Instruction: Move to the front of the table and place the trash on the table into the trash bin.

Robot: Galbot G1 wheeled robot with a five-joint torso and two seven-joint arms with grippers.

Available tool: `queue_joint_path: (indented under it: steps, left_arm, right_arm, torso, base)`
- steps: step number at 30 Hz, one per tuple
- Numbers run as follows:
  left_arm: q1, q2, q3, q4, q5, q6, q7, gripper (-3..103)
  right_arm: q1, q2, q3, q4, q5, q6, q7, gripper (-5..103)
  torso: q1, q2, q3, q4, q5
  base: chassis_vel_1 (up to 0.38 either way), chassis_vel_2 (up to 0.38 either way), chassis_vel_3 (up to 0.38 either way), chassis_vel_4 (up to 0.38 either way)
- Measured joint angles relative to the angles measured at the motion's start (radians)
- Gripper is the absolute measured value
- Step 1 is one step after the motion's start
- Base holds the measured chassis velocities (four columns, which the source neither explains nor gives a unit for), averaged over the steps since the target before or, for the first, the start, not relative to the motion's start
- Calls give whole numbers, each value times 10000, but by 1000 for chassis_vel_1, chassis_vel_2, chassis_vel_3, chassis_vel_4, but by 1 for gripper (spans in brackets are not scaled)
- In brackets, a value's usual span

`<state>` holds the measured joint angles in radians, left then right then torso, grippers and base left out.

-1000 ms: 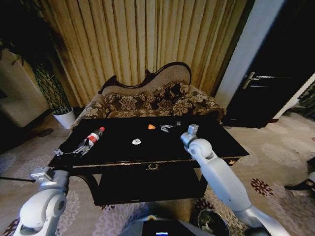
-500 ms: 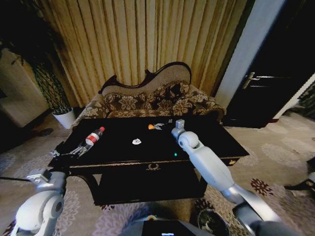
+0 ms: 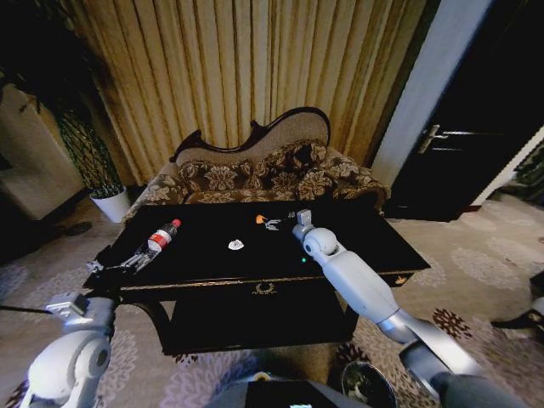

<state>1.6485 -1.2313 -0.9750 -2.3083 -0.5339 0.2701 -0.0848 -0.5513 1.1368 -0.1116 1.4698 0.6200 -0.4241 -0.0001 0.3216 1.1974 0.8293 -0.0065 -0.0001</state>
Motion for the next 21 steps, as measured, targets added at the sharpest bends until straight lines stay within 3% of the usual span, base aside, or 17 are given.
queue_joint_path:
  steps: [9,19,21]
  left_arm:
    - [3,-15,24,88,-9,-76,8,100]
    - [8,2,85,152,-8,-118,20,100]
    - [5,10,95,153,0,-120,20,100]
  right_arm:
    - [-60,301,-63,-54,-45,9,0,102]
    - [-261,323,76,34,-193,91,0,71]
    - [-293,313,141,42,-203,116,0,60]
  torso:
    - [-1,0,0,0,0]
    - [-1,0,0,-1,0]
    - [-1,0,0,-1,0]
  base:
    - [0,0,0,0]
    - [0,0,0,0]
    - [0,0,0,0]
